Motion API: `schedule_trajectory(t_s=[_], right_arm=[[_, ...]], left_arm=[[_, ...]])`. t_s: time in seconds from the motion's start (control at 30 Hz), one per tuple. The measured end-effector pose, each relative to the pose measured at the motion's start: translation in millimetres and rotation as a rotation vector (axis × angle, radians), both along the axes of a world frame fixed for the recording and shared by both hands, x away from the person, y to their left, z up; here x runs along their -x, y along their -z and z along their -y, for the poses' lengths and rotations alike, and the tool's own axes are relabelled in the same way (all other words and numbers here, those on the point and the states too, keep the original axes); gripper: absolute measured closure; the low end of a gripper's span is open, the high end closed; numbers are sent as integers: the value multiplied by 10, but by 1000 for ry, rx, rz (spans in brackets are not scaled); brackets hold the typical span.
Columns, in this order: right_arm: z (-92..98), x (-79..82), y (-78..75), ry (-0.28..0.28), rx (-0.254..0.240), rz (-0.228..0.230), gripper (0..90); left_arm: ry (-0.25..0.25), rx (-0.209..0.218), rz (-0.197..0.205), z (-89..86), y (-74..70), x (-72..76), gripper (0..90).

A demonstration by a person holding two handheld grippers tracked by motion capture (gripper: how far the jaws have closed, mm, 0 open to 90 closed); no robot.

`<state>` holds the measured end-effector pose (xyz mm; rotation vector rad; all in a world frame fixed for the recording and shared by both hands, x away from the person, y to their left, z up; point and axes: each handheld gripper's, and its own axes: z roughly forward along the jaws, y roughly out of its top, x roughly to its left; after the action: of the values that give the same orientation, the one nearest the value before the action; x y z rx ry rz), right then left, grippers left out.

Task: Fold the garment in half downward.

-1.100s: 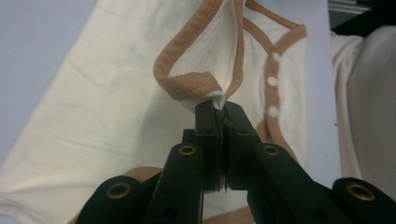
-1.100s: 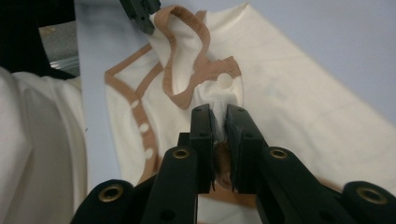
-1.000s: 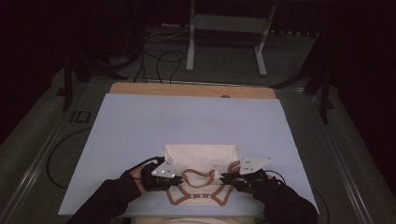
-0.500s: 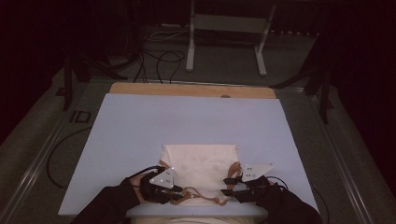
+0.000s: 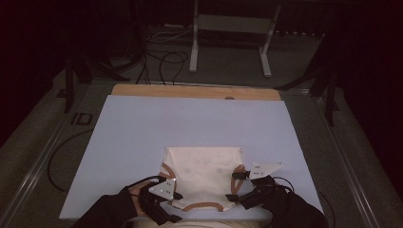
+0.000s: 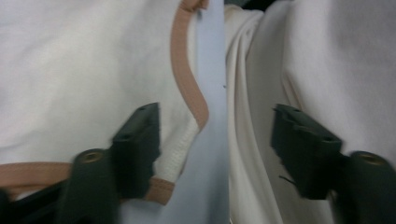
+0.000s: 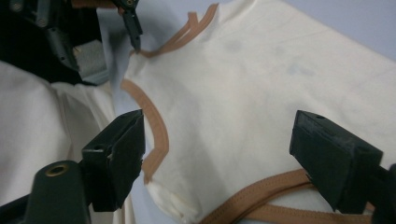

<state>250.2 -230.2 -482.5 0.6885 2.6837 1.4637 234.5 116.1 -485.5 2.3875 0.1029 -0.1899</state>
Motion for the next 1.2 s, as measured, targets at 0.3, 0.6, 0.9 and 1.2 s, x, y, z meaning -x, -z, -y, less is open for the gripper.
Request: schedule_trajectory(t_s=[0.3,0.6,0.9,1.2], right_arm=[[23,-44,-80,35,-32,37,123],[47,-125,-201,61,-50,65,98],[90,-204,-337,91,-54,110,99],[131,-325,-483,120,-72,152,98]], left_arm=[[-82,41,43,-68,-120,-120,3],[-165,97,57,-159,-254,-297,1],[-198,117,82,-202,-356,-439,1],[-222,137,98,-212,-435,-595,1]])
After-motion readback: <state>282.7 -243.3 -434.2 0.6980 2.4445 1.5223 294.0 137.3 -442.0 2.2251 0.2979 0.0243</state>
